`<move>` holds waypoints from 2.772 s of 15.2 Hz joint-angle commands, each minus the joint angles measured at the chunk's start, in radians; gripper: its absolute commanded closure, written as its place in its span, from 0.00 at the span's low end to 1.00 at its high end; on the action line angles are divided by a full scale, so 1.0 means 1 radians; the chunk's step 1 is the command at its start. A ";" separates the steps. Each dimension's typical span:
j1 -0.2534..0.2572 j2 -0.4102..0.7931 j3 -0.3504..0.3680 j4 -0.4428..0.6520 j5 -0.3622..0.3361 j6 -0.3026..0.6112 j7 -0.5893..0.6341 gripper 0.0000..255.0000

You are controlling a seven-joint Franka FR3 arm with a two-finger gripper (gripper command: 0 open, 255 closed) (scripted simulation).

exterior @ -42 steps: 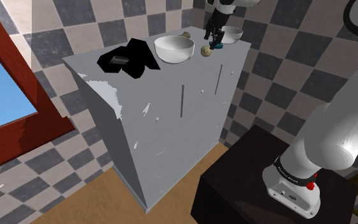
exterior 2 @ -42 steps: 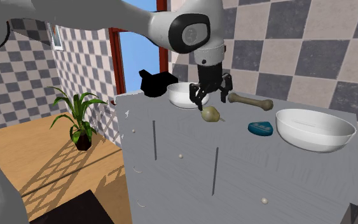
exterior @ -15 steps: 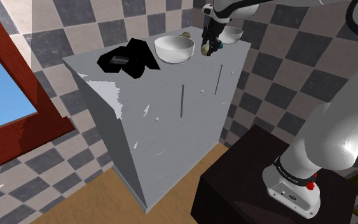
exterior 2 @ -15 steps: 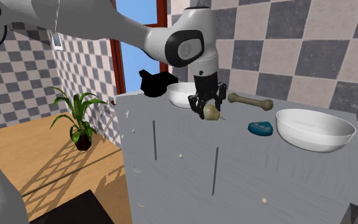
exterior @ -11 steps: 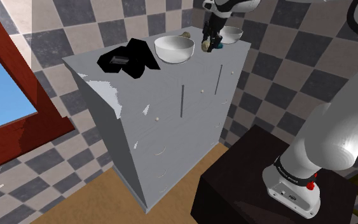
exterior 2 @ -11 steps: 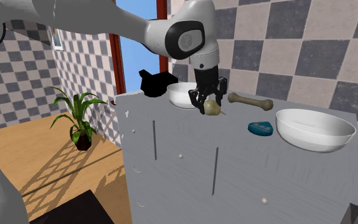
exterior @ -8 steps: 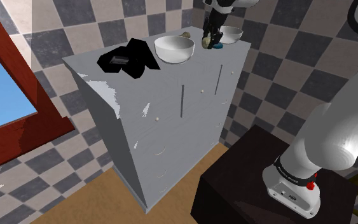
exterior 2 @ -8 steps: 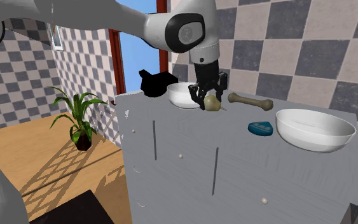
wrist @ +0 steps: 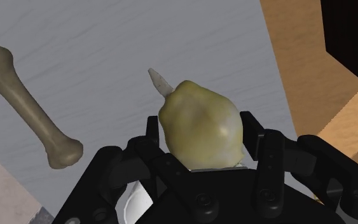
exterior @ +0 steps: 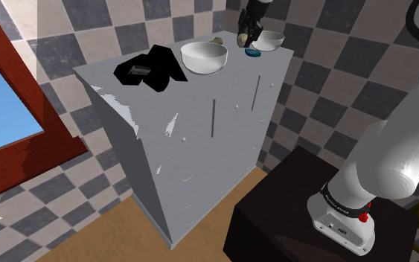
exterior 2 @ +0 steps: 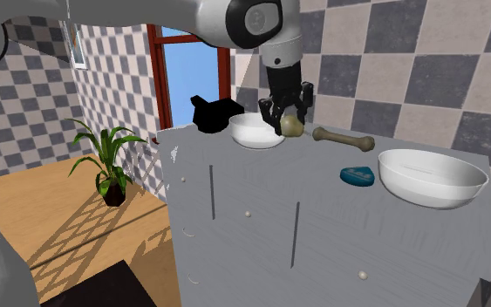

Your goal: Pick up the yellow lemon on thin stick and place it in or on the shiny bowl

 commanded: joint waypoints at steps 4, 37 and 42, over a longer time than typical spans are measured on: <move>-0.002 0.009 -0.003 0.079 0.003 -0.072 -0.001 1.00; 0.147 0.210 0.114 0.345 -0.018 -0.137 0.286 1.00; 0.152 0.192 0.116 0.253 -0.024 -0.062 0.289 1.00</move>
